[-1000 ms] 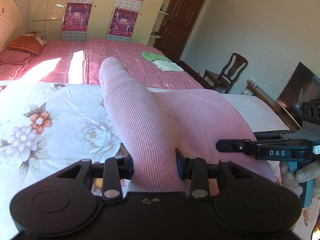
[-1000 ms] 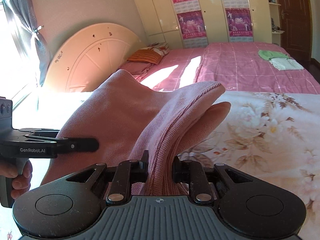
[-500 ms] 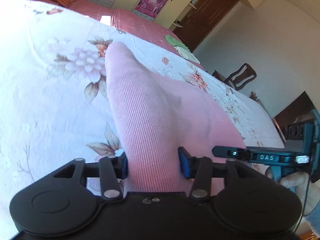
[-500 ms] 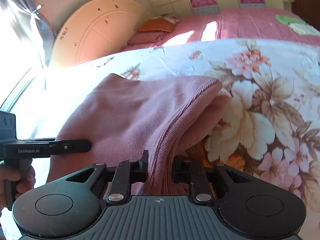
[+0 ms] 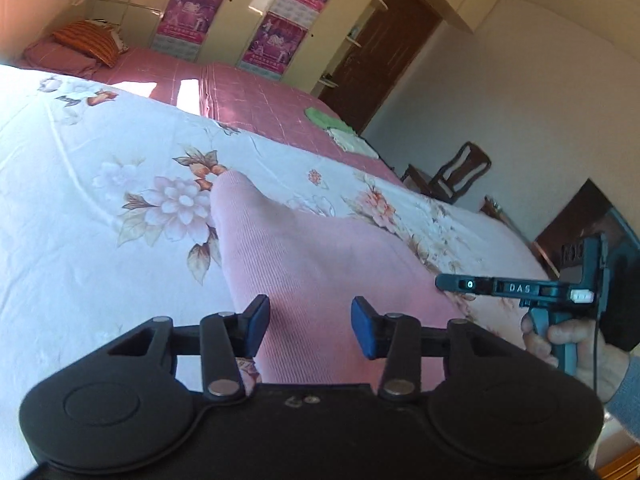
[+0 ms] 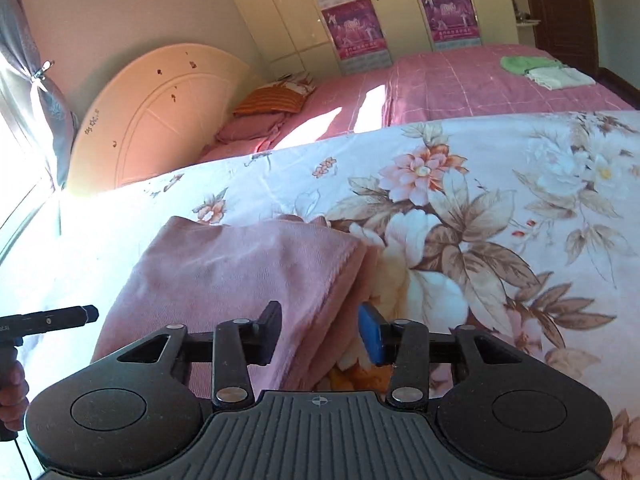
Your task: Fold small clothes
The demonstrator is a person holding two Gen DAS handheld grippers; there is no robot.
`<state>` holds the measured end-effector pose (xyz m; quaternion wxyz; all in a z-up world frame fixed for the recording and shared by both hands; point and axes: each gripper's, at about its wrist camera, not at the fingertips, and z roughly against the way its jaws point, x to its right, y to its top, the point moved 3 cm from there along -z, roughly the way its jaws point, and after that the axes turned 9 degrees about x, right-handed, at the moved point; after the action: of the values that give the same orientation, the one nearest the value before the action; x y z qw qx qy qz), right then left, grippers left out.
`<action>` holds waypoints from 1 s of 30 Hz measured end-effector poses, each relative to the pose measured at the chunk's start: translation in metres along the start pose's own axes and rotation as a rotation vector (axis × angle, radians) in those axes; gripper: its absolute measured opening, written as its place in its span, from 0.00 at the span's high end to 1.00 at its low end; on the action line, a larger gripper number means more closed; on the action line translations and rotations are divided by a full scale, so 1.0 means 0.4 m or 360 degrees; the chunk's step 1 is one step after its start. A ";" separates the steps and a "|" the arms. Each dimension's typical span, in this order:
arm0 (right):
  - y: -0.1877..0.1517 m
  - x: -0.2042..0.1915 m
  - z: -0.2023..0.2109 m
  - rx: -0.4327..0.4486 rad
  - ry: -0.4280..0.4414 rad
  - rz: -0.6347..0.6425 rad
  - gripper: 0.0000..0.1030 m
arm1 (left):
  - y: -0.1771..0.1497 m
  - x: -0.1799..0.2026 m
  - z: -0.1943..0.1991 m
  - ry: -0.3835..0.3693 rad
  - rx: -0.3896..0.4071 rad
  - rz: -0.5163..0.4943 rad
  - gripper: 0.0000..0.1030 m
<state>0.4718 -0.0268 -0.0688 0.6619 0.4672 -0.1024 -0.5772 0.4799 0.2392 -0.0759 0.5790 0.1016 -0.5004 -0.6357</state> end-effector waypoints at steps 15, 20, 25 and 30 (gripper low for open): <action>-0.099 -0.116 0.126 -0.0039 0.0067 0.0520 0.83 | -0.091 0.063 0.075 0.0123 0.0007 -0.0096 0.65; -0.201 -0.113 0.116 -0.0134 -0.0040 0.0701 0.83 | -0.153 0.054 0.095 0.0235 0.0026 -0.0064 0.61; -0.207 -0.052 0.085 -0.0162 -0.0039 0.0545 0.83 | -0.175 0.072 0.098 0.0335 0.0023 -0.0119 0.60; -0.187 -0.047 0.106 -0.0128 -0.0043 0.0413 0.83 | -0.200 0.104 0.119 0.0424 -0.0006 -0.0180 0.61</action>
<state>0.3871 -0.0241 -0.0934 0.7477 0.4152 -0.1478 -0.4966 0.3824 0.2153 -0.0946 0.6038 0.2120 -0.4113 -0.6491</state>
